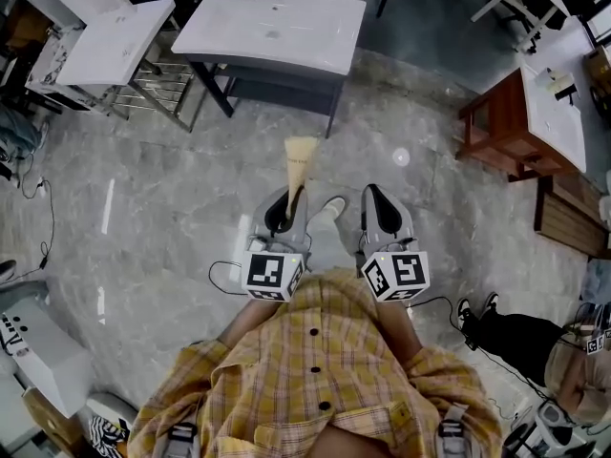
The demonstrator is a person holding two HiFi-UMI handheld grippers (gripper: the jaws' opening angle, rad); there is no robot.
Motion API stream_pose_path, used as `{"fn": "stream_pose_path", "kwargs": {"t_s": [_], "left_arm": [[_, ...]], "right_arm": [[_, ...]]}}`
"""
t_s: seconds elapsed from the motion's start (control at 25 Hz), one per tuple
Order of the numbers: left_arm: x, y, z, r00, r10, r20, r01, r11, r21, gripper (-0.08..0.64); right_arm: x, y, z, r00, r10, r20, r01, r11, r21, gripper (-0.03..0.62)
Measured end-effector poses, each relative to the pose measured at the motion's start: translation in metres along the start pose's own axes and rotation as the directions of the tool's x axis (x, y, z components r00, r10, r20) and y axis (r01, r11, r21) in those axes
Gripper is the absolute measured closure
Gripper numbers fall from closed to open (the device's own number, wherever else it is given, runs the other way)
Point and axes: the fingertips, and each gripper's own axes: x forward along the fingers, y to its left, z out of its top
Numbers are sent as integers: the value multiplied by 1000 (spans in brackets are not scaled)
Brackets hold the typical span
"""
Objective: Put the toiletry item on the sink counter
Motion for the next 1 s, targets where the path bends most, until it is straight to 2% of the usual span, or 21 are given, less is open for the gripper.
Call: {"fn": "stream_pose_path", "kwargs": {"t_s": [0.2,0.36,0.68,0.92,1.0], "left_arm": [[60,16,19,999,-28,-14,29,1000,13,525],[108,25,35,999,-39,-20,39,999,32,525],[193,37,52,999,-23,-37,25,999,42,525],[237,43,59,998,6,-55,-2,998,64,525],[247,44,59,998,10,-68,-6,999,51,525]], "right_arm": [[53,-32,20,1000,-21,19,21,999,24,592],[94,-55,35,1000,-7,13,6,999,42,592],[157,-113,55,1000,-4,14,3,998,68,592],[193,-150,73,1000,5,30,-8,994,108,592],[203,-156,79,999,11,37,-15,994,106,592]]}}
